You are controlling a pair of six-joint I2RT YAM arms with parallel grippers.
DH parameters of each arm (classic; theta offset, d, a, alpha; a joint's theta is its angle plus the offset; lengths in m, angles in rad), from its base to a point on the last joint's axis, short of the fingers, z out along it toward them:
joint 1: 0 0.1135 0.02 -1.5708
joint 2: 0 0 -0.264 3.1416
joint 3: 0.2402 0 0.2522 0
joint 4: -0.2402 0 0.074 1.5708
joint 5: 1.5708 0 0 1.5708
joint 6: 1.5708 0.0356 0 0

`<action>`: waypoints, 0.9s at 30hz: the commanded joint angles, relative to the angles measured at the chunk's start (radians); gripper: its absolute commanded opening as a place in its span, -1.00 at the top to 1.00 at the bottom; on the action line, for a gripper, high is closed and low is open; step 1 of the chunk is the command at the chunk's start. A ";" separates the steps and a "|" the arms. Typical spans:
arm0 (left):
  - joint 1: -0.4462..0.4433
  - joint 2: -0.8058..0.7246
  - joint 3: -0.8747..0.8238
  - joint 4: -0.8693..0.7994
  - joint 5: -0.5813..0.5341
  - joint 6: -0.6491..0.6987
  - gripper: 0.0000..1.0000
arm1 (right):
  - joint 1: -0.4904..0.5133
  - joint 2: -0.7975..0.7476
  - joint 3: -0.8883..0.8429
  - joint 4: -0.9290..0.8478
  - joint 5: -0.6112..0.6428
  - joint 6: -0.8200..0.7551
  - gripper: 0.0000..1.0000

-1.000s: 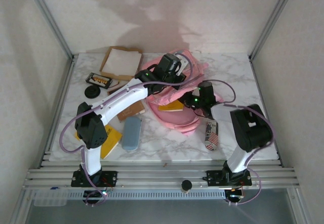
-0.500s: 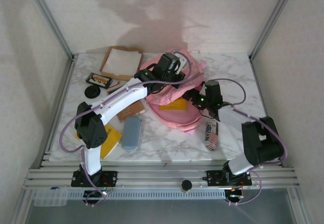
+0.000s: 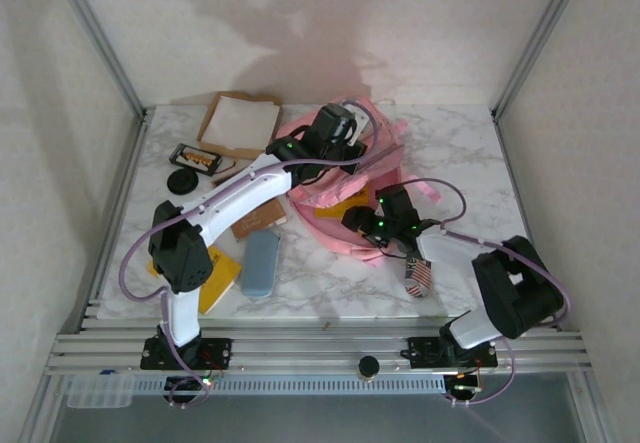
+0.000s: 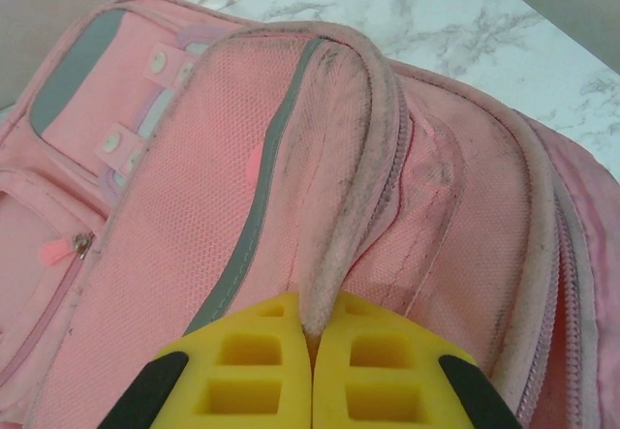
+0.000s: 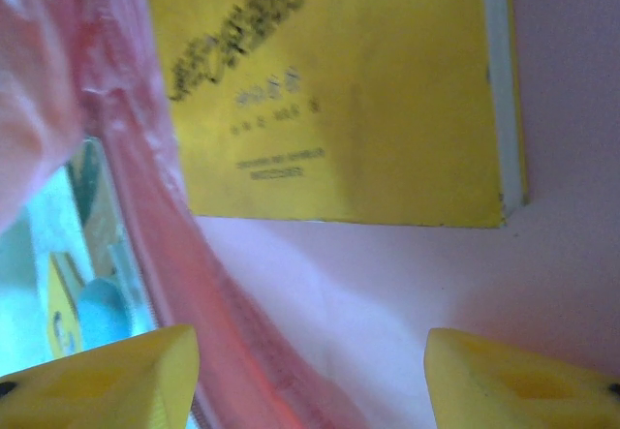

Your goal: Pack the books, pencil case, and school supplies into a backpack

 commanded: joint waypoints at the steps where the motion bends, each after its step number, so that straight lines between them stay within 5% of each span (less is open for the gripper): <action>1: 0.001 -0.016 0.064 0.060 0.057 -0.004 1.00 | 0.010 0.062 0.031 0.054 0.082 0.065 -0.30; 8: 0.001 -0.020 0.060 0.009 0.099 0.036 1.00 | -0.030 0.124 0.079 0.312 0.107 0.090 -0.14; 16: 0.000 -0.001 0.101 -0.005 0.105 0.068 1.00 | -0.077 0.180 0.081 0.621 0.299 0.105 0.11; 19: 0.003 0.006 0.112 -0.001 0.094 0.069 1.00 | -0.093 0.290 0.146 0.718 0.240 0.125 0.15; 23: 0.011 0.013 0.118 0.018 0.070 0.047 1.00 | -0.059 0.321 0.173 0.734 0.208 0.133 0.16; 27: 0.024 0.020 0.119 0.044 0.061 0.003 1.00 | -0.077 0.171 0.028 0.662 0.246 0.178 0.01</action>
